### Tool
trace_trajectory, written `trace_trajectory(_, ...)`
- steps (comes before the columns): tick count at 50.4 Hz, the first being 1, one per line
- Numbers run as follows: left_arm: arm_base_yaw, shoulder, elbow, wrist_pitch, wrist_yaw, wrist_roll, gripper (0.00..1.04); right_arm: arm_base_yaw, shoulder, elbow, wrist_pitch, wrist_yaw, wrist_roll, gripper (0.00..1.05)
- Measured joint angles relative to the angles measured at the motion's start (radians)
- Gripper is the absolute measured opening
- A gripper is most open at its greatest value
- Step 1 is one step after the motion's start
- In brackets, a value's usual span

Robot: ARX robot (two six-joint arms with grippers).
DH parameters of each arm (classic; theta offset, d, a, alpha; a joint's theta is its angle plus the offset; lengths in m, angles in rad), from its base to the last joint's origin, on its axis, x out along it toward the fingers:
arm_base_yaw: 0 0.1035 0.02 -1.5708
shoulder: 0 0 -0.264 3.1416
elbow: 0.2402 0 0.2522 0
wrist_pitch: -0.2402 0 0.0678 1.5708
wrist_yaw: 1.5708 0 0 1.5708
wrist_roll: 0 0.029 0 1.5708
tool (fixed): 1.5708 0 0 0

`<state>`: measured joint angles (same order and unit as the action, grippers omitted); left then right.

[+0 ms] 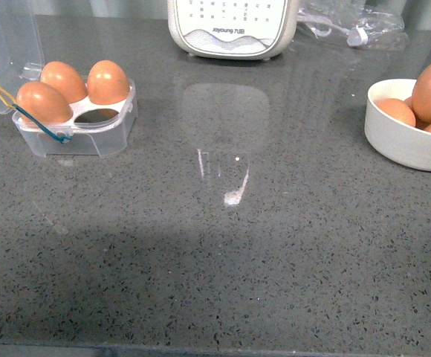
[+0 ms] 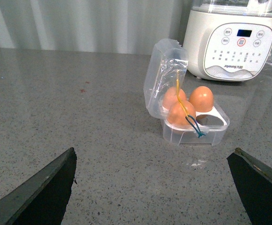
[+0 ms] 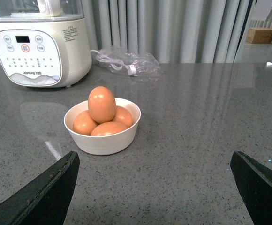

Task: Put egg into box

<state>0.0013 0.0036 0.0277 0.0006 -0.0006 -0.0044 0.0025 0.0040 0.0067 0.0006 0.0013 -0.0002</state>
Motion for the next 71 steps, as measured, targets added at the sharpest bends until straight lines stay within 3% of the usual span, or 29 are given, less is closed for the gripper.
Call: trace_trajectory(71,0.000,0.000,0.000,0.000,0.000,0.000,0.98,0.000,0.000,0.000,0.000,0.000,0.000,0.98)
